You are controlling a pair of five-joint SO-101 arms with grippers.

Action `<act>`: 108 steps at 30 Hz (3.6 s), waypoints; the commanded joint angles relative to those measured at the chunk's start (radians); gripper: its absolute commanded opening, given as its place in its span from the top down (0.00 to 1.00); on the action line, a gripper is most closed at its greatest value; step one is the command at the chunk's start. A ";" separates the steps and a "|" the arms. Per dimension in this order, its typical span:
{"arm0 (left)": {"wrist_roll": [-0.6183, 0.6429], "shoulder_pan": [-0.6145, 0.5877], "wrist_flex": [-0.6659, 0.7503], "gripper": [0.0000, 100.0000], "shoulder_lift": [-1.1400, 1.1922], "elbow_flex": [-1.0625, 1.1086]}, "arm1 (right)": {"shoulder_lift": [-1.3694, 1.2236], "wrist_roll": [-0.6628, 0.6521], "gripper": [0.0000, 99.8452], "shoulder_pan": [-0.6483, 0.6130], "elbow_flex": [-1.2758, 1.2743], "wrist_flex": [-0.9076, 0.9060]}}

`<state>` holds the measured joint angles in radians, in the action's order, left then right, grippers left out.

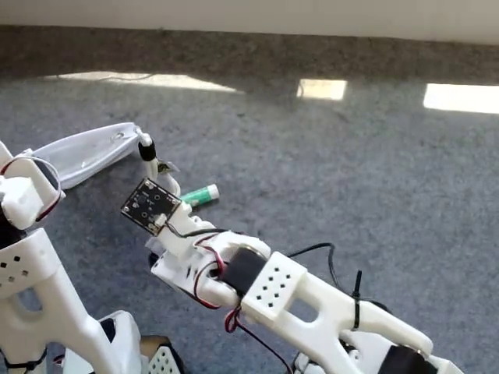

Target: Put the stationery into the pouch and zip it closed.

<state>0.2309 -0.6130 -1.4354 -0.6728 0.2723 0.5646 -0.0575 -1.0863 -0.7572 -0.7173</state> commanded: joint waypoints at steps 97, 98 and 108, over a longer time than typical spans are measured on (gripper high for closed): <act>0.005 0.015 0.038 0.99 0.015 0.042 | -0.591 0.325 0.99 0.099 0.294 1.526; 0.005 0.015 0.038 0.99 0.015 0.042 | -0.590 0.325 0.97 0.094 0.294 1.524; 0.005 0.015 0.043 0.99 0.015 0.042 | -0.572 0.325 0.87 0.081 0.286 1.521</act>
<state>0.2309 -0.6130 -1.4016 -0.6743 0.3046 -0.0353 0.2616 -1.0019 -0.5148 0.7864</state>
